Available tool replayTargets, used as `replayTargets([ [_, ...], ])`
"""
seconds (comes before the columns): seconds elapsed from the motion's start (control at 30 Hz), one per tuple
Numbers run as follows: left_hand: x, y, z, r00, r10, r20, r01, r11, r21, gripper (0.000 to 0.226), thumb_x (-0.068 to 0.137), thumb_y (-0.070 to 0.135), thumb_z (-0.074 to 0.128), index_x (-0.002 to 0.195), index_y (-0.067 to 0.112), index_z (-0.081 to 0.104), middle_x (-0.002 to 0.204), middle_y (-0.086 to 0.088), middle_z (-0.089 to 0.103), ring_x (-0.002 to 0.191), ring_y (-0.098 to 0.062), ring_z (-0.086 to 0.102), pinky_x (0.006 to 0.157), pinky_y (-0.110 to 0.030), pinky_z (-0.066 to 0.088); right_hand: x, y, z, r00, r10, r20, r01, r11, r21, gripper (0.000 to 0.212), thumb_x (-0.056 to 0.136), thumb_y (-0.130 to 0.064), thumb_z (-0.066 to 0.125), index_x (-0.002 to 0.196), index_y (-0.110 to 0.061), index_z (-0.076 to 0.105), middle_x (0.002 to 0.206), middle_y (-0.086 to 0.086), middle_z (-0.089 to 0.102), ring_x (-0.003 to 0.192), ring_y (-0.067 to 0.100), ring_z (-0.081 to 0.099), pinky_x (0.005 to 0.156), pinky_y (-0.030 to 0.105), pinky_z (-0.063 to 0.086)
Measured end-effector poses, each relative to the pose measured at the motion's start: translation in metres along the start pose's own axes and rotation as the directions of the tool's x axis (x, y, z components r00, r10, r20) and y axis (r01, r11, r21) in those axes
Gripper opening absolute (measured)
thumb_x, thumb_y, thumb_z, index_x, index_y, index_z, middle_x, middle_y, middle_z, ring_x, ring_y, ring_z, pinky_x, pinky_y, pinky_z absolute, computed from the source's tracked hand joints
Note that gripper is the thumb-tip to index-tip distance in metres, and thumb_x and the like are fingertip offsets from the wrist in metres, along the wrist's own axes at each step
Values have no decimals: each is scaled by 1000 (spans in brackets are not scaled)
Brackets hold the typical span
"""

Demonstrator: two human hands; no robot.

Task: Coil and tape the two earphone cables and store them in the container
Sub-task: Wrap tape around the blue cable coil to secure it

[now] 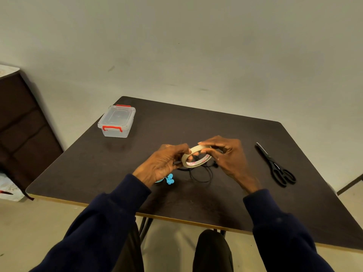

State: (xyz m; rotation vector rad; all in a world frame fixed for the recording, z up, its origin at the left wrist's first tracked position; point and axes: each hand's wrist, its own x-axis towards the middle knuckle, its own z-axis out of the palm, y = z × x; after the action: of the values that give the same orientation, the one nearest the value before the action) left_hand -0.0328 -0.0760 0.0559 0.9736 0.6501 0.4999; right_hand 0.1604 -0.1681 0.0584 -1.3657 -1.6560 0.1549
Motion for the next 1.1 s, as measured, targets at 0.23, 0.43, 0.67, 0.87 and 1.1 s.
replayTargets([
  [0.23, -2, -1, -2, 1000, -10, 20, 10, 1000, -10, 10, 83, 5, 64, 90, 0, 70, 87, -14, 72, 86, -21, 67, 98, -42, 51, -1, 2, -1, 1000, 14, 3, -14, 1000, 14, 22, 88, -16, 71, 110, -14, 75, 103, -6, 74, 95, 6, 71, 82, 18, 55],
  [0.43, -3, -3, -3, 999, -24, 32, 24, 1000, -18, 22, 74, 17, 75, 92, 5, 75, 90, -12, 73, 78, -17, 67, 98, -40, 50, -2, 1, 1, 1000, 4, 12, -5, 999, 43, 23, 88, -19, 70, 109, -11, 76, 102, -4, 74, 94, 8, 71, 81, 17, 55],
  [0.67, -3, -3, -13, 999, -5, 38, 5, 1000, -2, 39, 74, 20, 80, 107, -1, 74, 106, -20, 69, 76, -15, 67, 80, -30, 57, -1, 2, 9, 1000, -8, -4, 8, 997, 79, 22, 88, -18, 72, 109, -12, 76, 102, -1, 76, 94, 11, 72, 82, 26, 58],
  [0.87, 0, -5, -12, 999, 35, 37, -38, 997, 73, 44, 78, 25, 79, 110, -5, 72, 107, -20, 69, 76, -14, 66, 82, -31, 57, 0, 5, 10, 1000, 8, 3, -8, 996, 89, 26, 88, -25, 70, 110, -12, 75, 103, -2, 75, 94, 11, 72, 82, 24, 58],
  [1.1, -6, -2, -14, 993, -9, 121, 4, 999, 41, 25, 79, 18, 73, 98, 3, 76, 92, -14, 73, 87, -21, 68, 104, -46, 47, -1, 6, 7, 1000, -4, -2, 4, 992, 129, 26, 87, -22, 71, 109, -9, 76, 102, -1, 75, 93, 11, 72, 80, 19, 56],
])
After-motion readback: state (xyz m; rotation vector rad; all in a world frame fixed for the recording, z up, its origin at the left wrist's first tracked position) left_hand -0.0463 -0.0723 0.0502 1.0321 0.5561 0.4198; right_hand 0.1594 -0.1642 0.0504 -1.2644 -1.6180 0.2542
